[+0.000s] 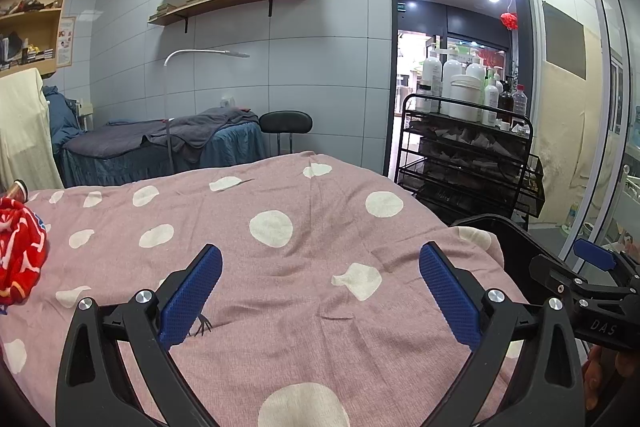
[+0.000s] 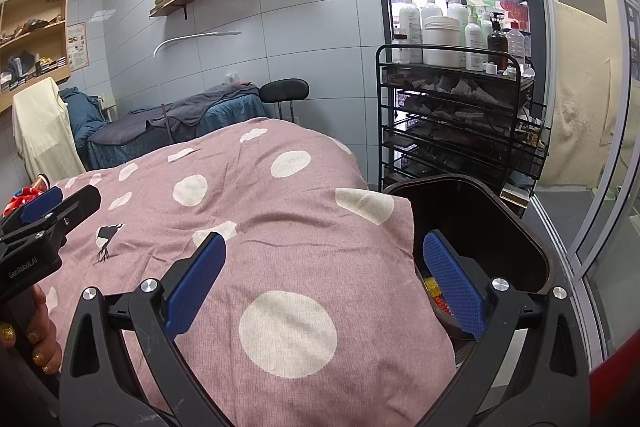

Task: Collect trash

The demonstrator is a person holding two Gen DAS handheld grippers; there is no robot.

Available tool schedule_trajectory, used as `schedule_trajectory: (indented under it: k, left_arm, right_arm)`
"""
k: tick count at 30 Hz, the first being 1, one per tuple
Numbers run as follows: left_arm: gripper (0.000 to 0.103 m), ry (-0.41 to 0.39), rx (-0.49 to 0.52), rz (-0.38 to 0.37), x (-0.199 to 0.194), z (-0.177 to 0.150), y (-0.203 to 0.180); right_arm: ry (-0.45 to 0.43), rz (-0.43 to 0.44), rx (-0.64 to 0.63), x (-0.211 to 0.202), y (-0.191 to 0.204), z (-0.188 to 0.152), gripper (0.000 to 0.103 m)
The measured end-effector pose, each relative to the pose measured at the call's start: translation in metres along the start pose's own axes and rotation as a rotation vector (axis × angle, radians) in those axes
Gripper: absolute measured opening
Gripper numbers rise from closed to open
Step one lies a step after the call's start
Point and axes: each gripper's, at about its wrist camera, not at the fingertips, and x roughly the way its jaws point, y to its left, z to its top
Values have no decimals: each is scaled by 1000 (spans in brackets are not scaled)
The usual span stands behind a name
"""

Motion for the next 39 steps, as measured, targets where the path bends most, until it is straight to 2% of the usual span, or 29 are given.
schedule_trajectory:
  k: [4, 13, 39]
  left_arm:
    - [98, 24, -13, 4, 1, -1, 0]
    - [98, 15, -13, 23, -1, -3, -1]
    - [98, 13, 17, 8, -1, -3, -10]
  right_arm:
    - [1, -4, 4, -2, -1, -1, 98]
    - [1, -6, 3, -2, 0, -1, 98]
    - [6, -23, 20, -2, -2, 0, 98]
